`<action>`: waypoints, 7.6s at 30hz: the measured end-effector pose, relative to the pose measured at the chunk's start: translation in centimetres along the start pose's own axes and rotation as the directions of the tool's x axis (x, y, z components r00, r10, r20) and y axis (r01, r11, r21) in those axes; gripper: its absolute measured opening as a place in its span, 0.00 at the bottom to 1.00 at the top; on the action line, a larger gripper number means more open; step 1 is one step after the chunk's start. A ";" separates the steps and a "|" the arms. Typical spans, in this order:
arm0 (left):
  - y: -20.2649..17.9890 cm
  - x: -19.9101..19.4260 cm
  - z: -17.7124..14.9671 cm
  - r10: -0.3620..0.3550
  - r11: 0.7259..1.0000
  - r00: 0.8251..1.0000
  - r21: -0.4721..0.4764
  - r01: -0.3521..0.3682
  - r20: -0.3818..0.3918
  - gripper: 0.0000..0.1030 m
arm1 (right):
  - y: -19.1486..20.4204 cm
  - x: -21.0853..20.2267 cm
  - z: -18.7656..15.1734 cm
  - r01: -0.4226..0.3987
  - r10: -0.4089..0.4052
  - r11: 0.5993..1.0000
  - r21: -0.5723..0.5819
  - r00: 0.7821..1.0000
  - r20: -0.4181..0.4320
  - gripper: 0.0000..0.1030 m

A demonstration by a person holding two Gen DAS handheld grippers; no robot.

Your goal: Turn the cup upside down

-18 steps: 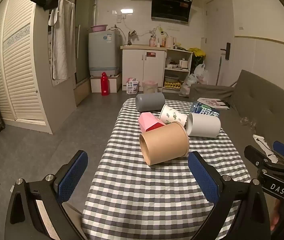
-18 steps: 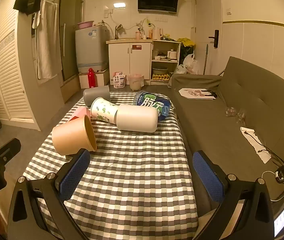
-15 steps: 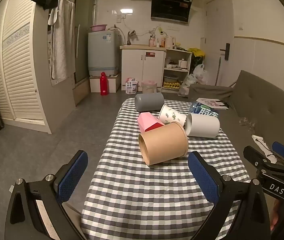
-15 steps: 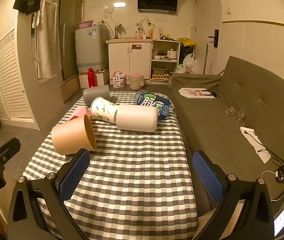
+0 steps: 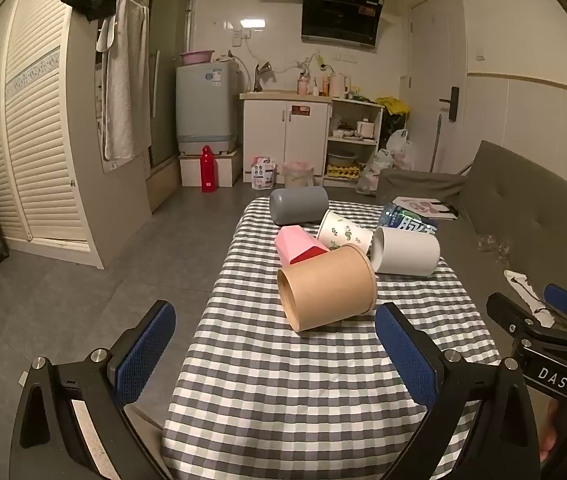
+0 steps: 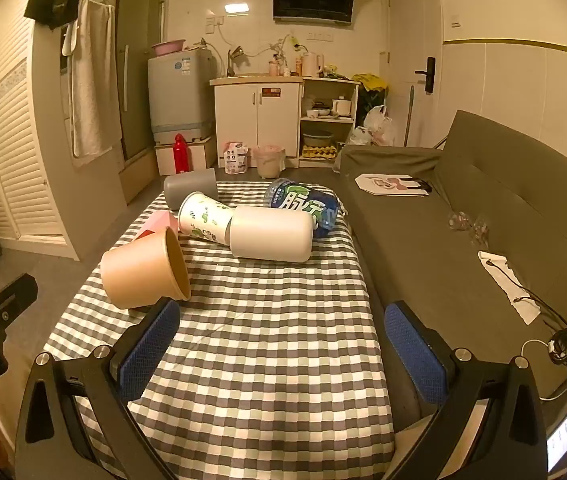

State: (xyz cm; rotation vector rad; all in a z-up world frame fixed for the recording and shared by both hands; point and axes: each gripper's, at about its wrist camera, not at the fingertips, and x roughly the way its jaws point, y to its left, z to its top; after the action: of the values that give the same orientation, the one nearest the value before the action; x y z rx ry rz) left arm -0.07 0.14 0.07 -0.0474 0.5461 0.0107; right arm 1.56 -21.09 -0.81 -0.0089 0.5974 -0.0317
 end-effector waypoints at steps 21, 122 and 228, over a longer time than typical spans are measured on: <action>0.1 0.4 -0.3 0.008 1.000 1.000 0.002 -0.008 -0.008 1.00 | 0.1 0.6 -0.2 0.002 -0.002 1.000 -0.001 1.000 -0.011 1.00; 12.9 19.6 4.4 0.096 0.984 0.938 -0.107 -0.139 -0.334 1.00 | 18.3 27.3 8.3 -0.294 0.137 0.946 -0.136 0.744 -0.654 0.59; -12.4 13.7 0.5 -0.162 0.968 0.797 0.064 0.243 -0.582 0.62 | -8.1 9.8 0.0 0.017 0.033 0.994 0.105 0.890 -0.454 0.85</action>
State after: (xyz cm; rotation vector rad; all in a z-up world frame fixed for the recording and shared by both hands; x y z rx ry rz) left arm 12.13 -12.26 -6.10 0.0273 1.1488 -0.2618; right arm 9.43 -29.55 -6.19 0.1077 1.0677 -0.0582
